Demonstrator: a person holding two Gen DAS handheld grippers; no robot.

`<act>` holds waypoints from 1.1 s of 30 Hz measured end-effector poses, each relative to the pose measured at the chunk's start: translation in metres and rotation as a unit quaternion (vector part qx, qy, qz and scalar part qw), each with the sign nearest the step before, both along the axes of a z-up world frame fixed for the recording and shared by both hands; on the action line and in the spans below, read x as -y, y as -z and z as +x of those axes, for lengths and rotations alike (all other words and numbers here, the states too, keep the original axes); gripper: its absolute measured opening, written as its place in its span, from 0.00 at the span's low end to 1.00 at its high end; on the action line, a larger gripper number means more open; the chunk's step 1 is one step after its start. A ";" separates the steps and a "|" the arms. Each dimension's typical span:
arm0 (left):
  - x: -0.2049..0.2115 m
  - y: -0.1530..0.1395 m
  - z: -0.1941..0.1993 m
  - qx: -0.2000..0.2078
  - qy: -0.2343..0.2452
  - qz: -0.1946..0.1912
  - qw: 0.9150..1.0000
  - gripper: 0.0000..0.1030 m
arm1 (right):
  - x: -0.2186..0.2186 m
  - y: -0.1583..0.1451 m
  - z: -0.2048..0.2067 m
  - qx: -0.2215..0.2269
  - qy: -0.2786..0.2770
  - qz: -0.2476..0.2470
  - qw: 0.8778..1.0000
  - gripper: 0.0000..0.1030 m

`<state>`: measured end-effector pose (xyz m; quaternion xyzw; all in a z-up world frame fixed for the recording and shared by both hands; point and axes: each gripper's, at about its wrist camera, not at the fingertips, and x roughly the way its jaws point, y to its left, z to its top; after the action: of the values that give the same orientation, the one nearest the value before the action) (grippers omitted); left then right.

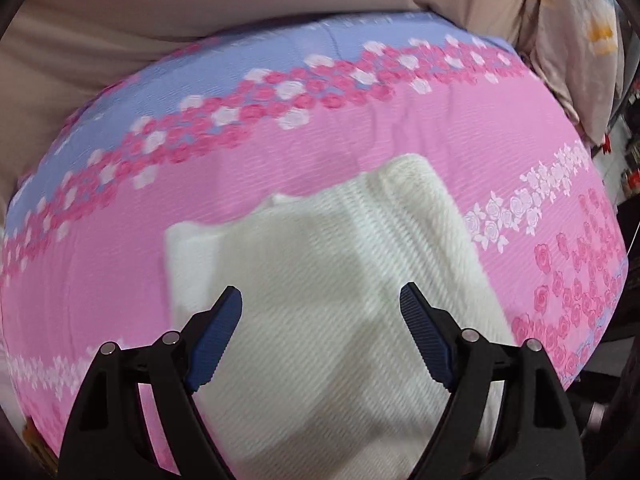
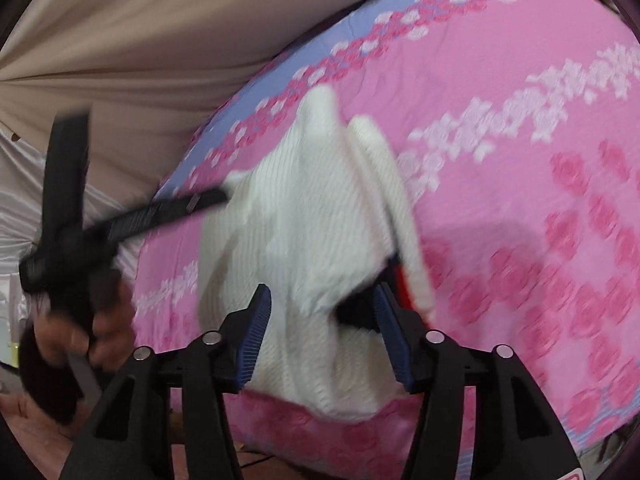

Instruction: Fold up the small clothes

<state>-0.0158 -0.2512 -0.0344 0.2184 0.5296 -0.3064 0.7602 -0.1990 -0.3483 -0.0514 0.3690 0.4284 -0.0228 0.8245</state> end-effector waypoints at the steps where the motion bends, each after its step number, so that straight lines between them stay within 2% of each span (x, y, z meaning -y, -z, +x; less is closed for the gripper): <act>1: 0.008 0.008 0.002 -0.004 0.002 0.008 1.000 0.76 | -0.007 0.004 0.003 -0.007 -0.006 -0.002 1.000 0.52; 2: 0.022 0.021 0.004 -0.001 0.005 0.028 1.000 0.76 | -0.014 0.005 0.005 -0.008 -0.016 -0.006 1.000 0.42; 3: 0.026 0.026 0.004 0.007 0.008 0.037 0.999 0.75 | -0.019 0.005 0.007 -0.003 -0.027 -0.011 1.000 0.12; 5: 0.038 0.036 0.005 0.029 0.014 0.056 0.998 0.75 | -0.024 -0.003 0.005 0.007 -0.037 -0.023 0.999 0.10; 7: 0.040 0.042 0.006 0.039 0.016 0.067 0.997 0.82 | -0.017 -0.018 -0.015 0.037 -0.020 -0.024 0.999 0.09; 8: 0.041 0.045 0.007 0.046 0.012 0.071 0.996 0.85 | -0.011 -0.018 -0.024 0.036 -0.012 -0.022 0.999 0.09; 10: 0.041 0.050 0.012 0.041 0.001 0.067 0.997 0.92 | -0.001 0.004 -0.036 -0.001 -0.010 -0.016 1.000 0.08; 12: 0.034 0.044 0.015 0.029 -0.009 0.057 0.998 0.90 | 0.003 0.048 -0.040 -0.056 -0.015 0.002 0.998 0.06; 13: 0.029 0.038 0.015 0.024 -0.011 0.045 0.999 0.86 | 0.006 0.059 -0.043 -0.045 -0.013 0.041 0.998 0.06; 14: 0.021 0.027 0.012 0.019 -0.009 0.026 0.999 0.84 | 0.007 0.057 -0.043 -0.038 -0.007 0.052 0.998 0.07; 17: -0.005 -0.006 -0.016 0.024 0.017 -0.028 0.999 0.82 | 0.007 0.033 -0.039 -0.024 -0.028 0.022 0.999 0.18; 20: -0.023 -0.023 -0.073 0.035 0.097 -0.055 0.993 0.83 | 0.024 -0.002 -0.045 0.001 -0.016 -0.006 1.000 0.24; 21: -0.026 -0.021 -0.091 0.035 0.122 -0.057 0.990 0.83 | 0.032 -0.012 -0.046 0.010 -0.008 -0.013 1.000 0.31; 24: -0.023 0.003 -0.136 0.023 0.181 -0.041 0.982 0.83 | 0.069 -0.040 -0.022 0.045 0.014 -0.022 0.999 0.40; 27: -0.014 0.035 -0.158 -0.006 0.195 -0.013 0.981 0.82 | 0.084 -0.045 0.041 0.042 -0.029 -0.039 0.998 0.50; 28: -0.012 0.043 -0.161 -0.013 0.198 -0.006 0.980 0.82 | 0.082 -0.042 0.060 0.034 -0.043 -0.042 0.998 0.50; 30: -0.009 0.056 -0.172 -0.003 0.201 0.013 0.979 0.82 | 0.082 -0.031 0.109 0.009 -0.080 -0.035 0.996 0.51; 32: -0.005 0.064 -0.180 0.027 0.213 0.033 0.976 0.82 | 0.076 -0.019 0.148 -0.013 -0.126 -0.010 0.992 0.51; 33: -0.004 0.068 -0.182 0.036 0.216 0.039 0.975 0.83 | 0.072 -0.015 0.166 -0.028 -0.142 -0.015 0.989 0.50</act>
<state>-0.1978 -0.2470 -0.1019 0.3685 0.4537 -0.4341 0.6855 -0.0330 -0.4199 -0.0369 0.2913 0.4992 0.0781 0.8123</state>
